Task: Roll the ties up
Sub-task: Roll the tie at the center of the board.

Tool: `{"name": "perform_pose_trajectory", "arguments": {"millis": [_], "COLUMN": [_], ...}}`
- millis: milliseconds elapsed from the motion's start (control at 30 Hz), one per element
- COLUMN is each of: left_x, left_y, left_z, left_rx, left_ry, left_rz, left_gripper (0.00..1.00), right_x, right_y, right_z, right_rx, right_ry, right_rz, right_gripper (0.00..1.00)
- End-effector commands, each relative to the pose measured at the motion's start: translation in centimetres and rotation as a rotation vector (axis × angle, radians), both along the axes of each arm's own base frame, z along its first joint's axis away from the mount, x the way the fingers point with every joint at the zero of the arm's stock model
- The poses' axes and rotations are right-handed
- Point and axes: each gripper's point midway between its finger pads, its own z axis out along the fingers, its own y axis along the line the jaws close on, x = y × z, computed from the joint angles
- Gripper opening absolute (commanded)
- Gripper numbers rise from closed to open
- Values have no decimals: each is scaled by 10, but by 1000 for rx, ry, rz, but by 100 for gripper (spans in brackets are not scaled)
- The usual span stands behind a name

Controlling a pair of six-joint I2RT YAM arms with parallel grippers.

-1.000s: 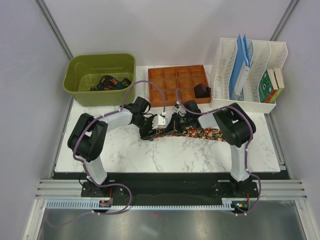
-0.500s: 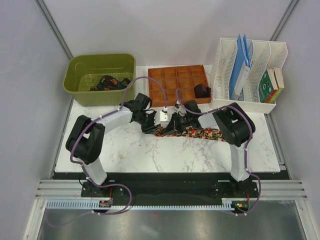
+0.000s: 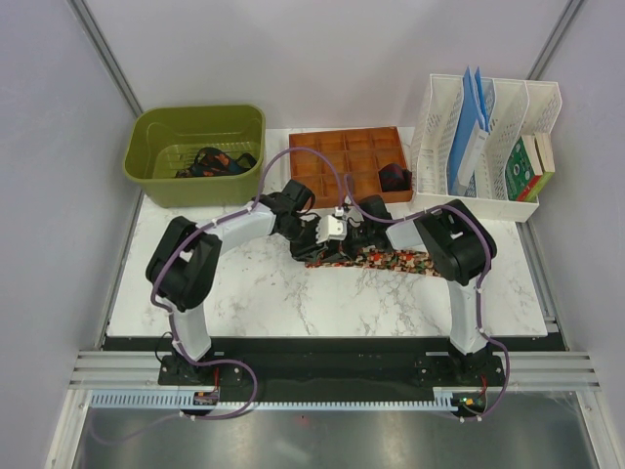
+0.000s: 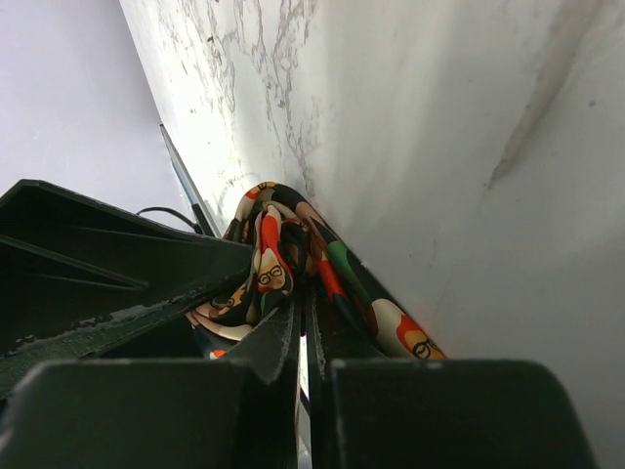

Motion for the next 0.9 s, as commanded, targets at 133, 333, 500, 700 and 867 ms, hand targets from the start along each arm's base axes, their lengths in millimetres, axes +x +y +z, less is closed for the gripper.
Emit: {"name": "perform_pose_trajectory", "arguments": {"millis": [133,333,500,700,867], "left_x": [-8,-14,-17,-17,-17], "left_y": [5,29,33,35,36], "left_z": [-38,-63,-67,-67,-67], "left_rx": [138,262,280,279,278], "left_ry": [40,68,74,79,83], "left_rz": [6,43,46,43,39], "left_gripper": [38,33,31,31,30], "right_x": [5,8,11,16,26], "right_y": [-5,-19,-34,-44,-34], "right_z": [-12,5,27,50,63], "right_rx": [-71,-71,-75,-58,7], "right_ry": [-29,-32,-73,-114,-134], "right_rz": [-6,1,31,29,-25], "right_gripper": [18,32,42,43,58]}}
